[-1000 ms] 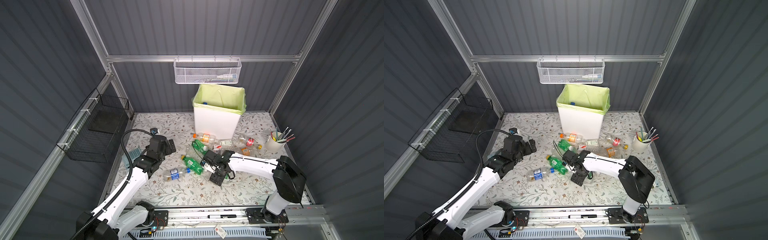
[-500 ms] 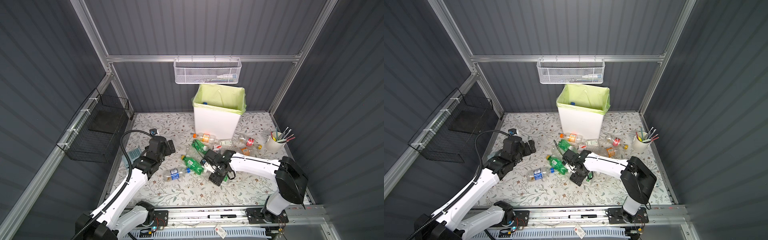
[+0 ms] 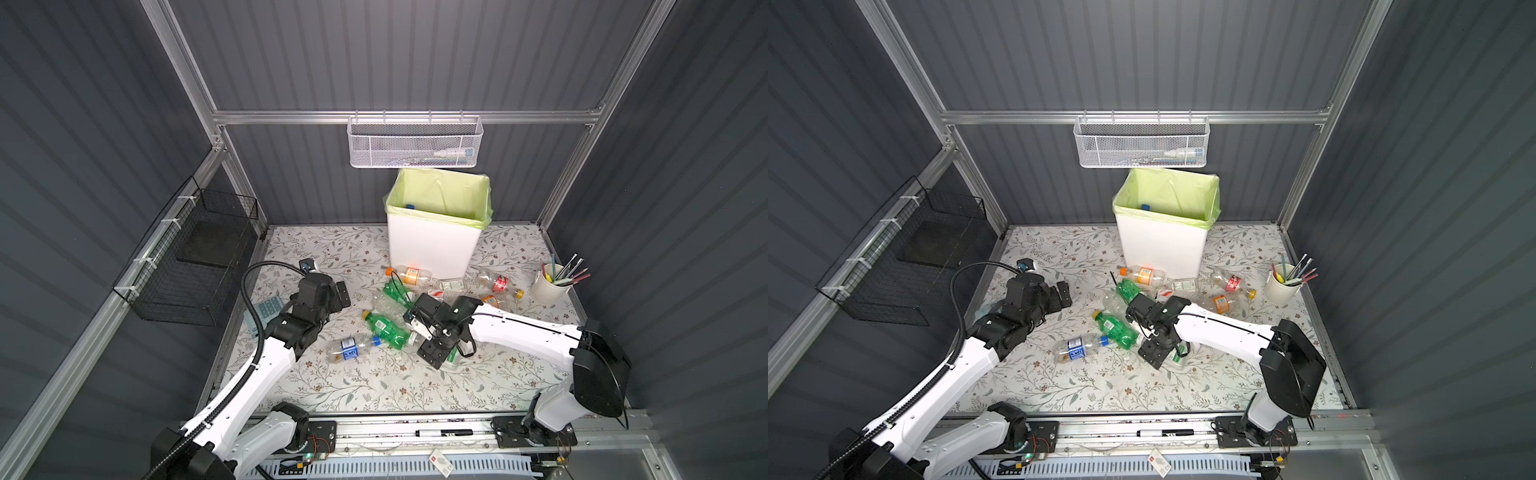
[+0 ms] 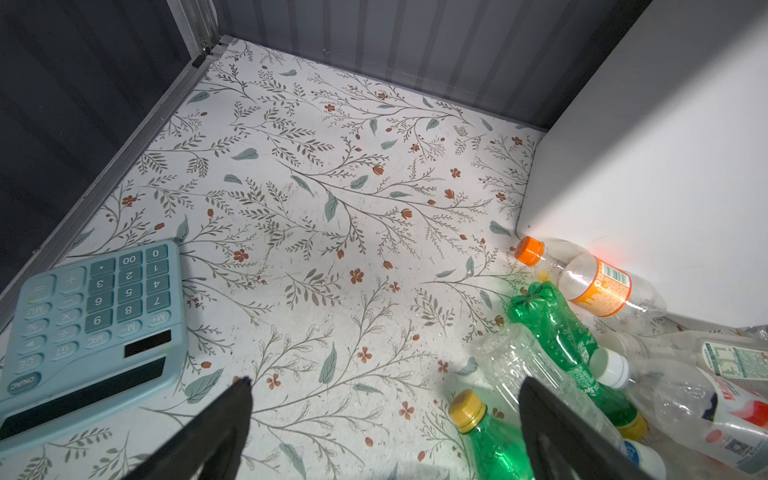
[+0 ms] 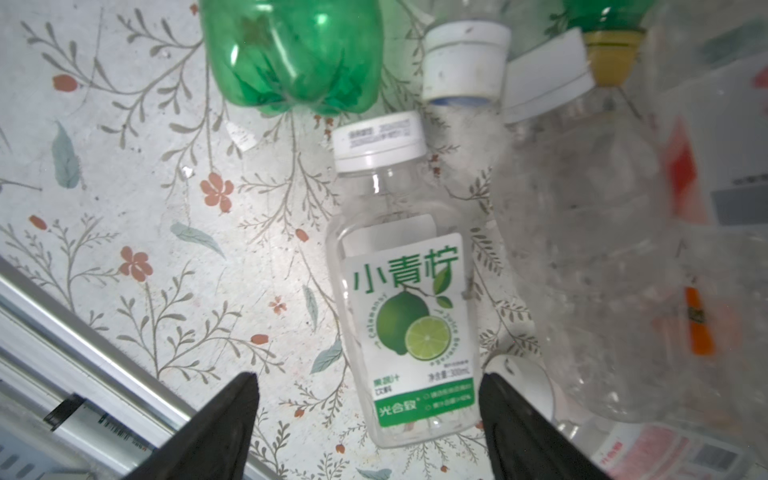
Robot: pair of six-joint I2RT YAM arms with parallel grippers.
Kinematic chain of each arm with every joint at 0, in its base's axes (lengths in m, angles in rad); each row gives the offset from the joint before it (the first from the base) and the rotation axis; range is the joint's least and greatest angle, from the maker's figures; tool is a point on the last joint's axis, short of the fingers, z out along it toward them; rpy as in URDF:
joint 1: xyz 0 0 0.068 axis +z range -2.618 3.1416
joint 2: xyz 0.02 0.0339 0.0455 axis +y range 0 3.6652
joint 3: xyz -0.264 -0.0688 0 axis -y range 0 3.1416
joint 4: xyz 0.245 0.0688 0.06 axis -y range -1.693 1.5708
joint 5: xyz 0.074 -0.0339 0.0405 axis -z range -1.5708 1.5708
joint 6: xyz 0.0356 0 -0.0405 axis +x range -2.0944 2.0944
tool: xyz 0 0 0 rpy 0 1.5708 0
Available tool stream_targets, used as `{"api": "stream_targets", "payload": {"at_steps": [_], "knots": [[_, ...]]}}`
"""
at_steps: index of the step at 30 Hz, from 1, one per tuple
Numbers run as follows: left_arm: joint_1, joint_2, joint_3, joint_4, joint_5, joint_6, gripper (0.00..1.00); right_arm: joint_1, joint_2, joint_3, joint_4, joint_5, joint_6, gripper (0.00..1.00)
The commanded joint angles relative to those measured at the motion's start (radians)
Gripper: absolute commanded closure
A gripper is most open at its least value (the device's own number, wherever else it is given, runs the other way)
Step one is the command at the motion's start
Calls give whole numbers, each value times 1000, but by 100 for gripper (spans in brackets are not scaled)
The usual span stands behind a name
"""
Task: Throw the plastic bottles in the bin
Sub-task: 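Grasp the white-capped lime-labelled bottle with the right gripper, then lift the lime-labelled bottle with the right gripper over the bin and release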
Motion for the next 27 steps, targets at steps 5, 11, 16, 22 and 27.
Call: {"api": "stream_targets", "payload": {"at_steps": [5,11,16,22,27], "knots": [[6,-33,-18,-10,-9,-12,0,-37,67,12,16,14,-25,12],[6,-32,-13,-17,-11,-12,0,-41,125,17,47,-17,-27,11],[6,-38,-19,-19,-19,-11,0,-42,172,9,48,-3,-22,12],[6,-35,-19,-20,-20,-12,0,-42,204,10,51,-18,-19,21],[6,-34,-20,-20,-20,-10,0,-43,194,18,44,-20,-15,29]]}}
